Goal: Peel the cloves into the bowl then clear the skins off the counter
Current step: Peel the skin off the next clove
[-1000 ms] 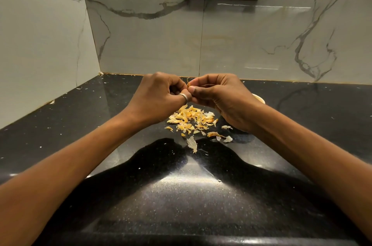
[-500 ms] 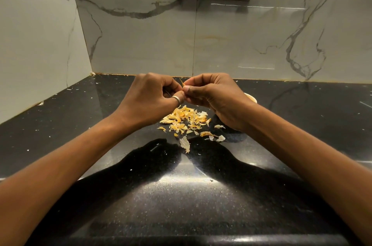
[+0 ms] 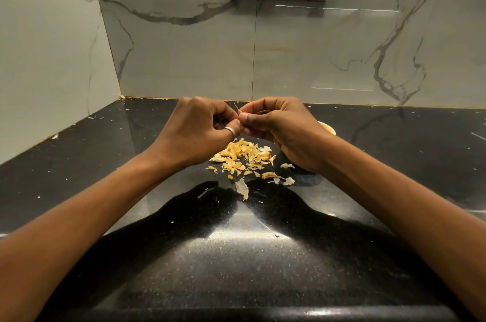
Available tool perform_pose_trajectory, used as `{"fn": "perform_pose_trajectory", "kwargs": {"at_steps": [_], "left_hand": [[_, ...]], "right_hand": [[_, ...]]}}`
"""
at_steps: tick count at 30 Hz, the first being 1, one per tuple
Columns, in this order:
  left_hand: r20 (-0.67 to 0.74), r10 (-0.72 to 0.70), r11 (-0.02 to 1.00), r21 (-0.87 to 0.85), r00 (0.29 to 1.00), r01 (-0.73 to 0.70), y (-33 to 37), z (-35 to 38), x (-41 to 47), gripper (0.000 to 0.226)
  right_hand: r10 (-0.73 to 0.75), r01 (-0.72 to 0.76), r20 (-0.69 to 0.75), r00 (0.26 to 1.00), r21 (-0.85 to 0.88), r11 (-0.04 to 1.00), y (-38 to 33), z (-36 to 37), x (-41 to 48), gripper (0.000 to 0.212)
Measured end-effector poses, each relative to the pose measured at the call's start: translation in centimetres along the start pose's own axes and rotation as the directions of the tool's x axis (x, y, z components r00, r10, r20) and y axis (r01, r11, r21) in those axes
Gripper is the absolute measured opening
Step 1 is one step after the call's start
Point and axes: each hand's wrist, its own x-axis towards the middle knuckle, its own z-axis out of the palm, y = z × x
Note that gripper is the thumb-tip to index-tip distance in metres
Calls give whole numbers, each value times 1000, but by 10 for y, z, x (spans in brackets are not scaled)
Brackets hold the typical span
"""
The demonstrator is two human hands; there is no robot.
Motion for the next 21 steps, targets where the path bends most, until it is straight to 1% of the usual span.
{"fn": "perform_pose_trajectory", "kwargs": {"at_steps": [11,17,21], "left_hand": [[7,37,999,22,999,-37,-4,2,0,9],[5,17,1000,10,1000,-17,-4,2,0,23],[0,18,1000,0,1000,-18,-4,2,0,17]], "right_hand": [[17,-16,-20,1000,48,999,4,1,2,10],[40,-39,-12,999,83,996,5,3,3,11],[57,-59,16,998,120,991,1,0,2,14]]}}
